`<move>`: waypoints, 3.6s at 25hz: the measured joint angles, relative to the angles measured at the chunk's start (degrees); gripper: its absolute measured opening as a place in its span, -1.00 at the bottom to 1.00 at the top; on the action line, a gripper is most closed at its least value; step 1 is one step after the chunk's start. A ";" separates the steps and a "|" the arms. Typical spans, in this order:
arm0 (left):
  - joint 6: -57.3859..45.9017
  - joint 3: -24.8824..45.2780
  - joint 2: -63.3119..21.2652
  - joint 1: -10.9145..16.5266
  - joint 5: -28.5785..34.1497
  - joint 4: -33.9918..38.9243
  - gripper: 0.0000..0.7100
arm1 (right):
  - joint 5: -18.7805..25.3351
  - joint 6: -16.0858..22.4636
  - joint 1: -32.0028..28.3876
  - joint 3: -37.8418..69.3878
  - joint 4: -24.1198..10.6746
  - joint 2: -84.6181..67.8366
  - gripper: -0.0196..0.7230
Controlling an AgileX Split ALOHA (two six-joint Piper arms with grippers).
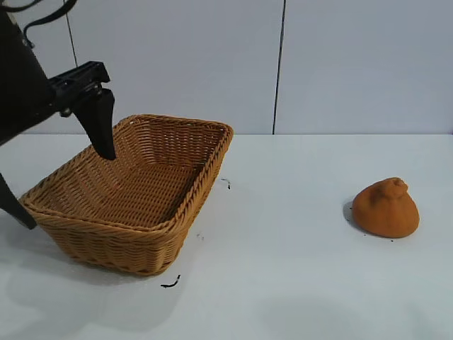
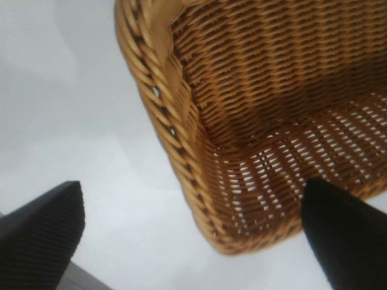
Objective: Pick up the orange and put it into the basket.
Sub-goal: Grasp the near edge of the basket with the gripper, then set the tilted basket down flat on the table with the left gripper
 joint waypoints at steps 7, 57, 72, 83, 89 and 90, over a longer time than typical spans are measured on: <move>-2.29 -0.19 5.71 0.00 -0.59 -0.05 0.96 | 0.00 0.00 0.00 0.00 0.00 0.00 0.70; -7.39 6.12 10.67 0.00 -15.49 -0.84 -0.74 | -0.02 0.00 0.00 0.00 0.00 0.00 0.70; 6.90 -3.96 9.42 6.79 -4.18 -0.51 -0.75 | -0.02 0.00 0.00 0.00 0.00 0.00 0.70; 33.71 -15.48 14.35 11.43 3.81 -6.77 -0.75 | 0.14 0.00 0.00 0.00 0.00 0.00 0.70; 50.94 -24.08 19.47 11.51 11.32 -6.71 -0.75 | 0.14 0.00 0.00 0.00 0.00 0.00 0.70; 53.35 -25.14 20.15 11.51 12.55 -6.71 -0.75 | 0.14 0.00 0.00 0.00 0.00 0.00 0.70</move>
